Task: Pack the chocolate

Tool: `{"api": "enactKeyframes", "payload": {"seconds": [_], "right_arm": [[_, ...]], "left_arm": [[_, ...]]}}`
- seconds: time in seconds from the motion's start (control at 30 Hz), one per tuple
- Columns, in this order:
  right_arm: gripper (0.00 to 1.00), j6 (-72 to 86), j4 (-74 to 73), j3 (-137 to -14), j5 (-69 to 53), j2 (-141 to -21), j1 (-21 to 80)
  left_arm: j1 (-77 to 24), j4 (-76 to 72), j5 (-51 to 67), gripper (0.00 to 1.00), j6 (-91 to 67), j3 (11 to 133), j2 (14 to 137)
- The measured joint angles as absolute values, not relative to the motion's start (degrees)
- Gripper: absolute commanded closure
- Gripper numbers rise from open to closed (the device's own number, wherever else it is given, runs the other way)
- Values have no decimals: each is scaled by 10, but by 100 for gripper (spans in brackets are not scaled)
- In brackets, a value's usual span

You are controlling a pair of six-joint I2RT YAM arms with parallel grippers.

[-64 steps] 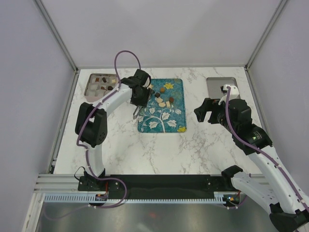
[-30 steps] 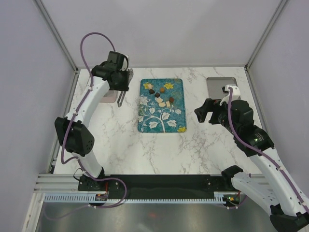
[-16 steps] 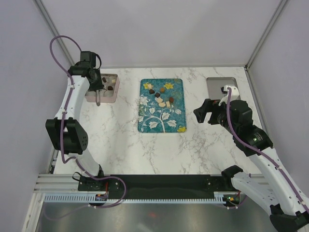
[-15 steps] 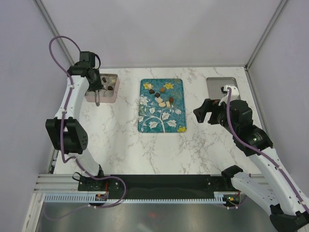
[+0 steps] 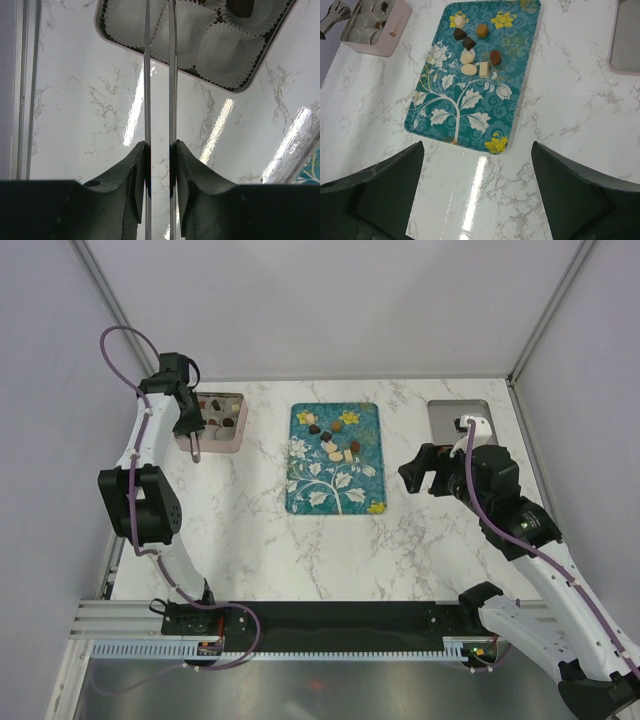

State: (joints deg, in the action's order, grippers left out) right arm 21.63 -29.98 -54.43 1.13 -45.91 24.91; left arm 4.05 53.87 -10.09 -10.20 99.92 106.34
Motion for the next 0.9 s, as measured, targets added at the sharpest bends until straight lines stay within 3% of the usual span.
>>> {"api": "enactKeyframes", "payload": {"seconds": [0.9], "right_arm": [[3, 212, -293, -542, 16, -471, 249]], "left_arm": [[55, 531, -99, 62, -102, 1050, 1150]]}}
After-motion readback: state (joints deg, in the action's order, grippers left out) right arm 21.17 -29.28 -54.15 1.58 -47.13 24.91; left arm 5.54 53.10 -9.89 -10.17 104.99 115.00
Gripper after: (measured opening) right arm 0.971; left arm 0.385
